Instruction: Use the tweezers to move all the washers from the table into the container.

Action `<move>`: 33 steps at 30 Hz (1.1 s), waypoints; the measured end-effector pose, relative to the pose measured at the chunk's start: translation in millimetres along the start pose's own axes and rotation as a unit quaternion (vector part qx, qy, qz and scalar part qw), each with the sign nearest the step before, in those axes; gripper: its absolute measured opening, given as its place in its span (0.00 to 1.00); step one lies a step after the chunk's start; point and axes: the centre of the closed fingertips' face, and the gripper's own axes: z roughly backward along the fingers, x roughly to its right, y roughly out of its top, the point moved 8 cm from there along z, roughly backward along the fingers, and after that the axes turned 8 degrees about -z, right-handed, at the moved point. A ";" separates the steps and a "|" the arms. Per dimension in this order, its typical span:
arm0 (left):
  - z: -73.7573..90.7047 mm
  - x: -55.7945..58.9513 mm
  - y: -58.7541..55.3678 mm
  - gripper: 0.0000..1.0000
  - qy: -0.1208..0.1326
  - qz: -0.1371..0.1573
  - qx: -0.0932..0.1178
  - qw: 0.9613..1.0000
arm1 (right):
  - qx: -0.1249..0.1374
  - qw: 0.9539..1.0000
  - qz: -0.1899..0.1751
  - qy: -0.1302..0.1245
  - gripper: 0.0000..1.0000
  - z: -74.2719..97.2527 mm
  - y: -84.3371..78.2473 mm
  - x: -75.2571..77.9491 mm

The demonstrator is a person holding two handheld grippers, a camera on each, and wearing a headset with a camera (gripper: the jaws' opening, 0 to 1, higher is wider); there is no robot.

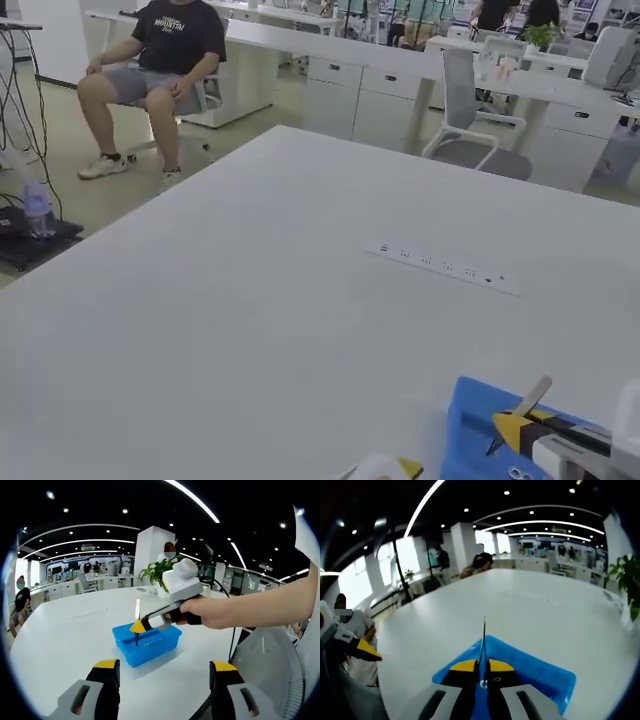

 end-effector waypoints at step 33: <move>-2.2 4.3 -0.1 0.73 -0.019 0.007 0.000 1.000 | -0.003 1.000 0.030 0.009 0.04 -4.5 -20.3 -2.7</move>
